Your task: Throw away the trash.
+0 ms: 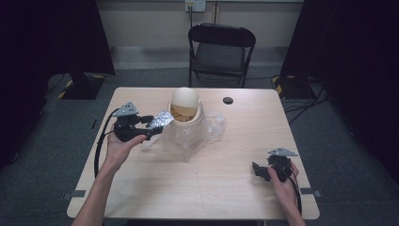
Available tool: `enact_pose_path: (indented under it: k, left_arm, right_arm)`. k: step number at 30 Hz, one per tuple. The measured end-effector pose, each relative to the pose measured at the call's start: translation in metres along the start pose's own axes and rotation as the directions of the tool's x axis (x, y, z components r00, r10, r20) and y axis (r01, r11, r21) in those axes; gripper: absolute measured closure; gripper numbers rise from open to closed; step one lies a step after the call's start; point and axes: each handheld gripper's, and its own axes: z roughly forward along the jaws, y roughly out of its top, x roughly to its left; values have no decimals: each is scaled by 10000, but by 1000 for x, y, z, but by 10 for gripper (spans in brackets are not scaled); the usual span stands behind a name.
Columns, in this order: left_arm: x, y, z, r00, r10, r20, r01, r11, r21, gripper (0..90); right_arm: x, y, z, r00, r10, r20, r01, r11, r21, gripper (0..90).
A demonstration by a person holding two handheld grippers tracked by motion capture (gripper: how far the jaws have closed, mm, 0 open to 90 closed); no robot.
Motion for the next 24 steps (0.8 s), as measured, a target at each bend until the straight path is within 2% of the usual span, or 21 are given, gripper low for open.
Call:
enact_pose_path:
  k: [5,12,16,18,23,24]
  left_arm:
    - [-4,4,10,9999,142,89,-144,9997,198,342]
    - [-1,11,26,9998,157,136,-164,9984,541,342]
    - [-2,16,34,9997,243,-3,-242,9965,795,342]
    - [-3,18,37,9995,288,136,-298,9963,801,341]
    - [-3,25,38,9996,281,42,-284,9972,685,341]
    - [0,24,37,9998,-39,196,29,9987,518,341]
  right_arm:
    - [0,0,0,10000,-1,1,1,10000,2,94]
    - [0,0,0,10000,-2,1,2,10000,-2,94]
    - [0,0,0,10000,-1,8,1,10000,0,94]
    - [0,0,0,10000,-2,-1,2,10000,0,94]
    - [0,0,0,10000,-1,7,1,10000,0,94]
    - [0,0,0,10000,9,1,-9,10000,4,94]
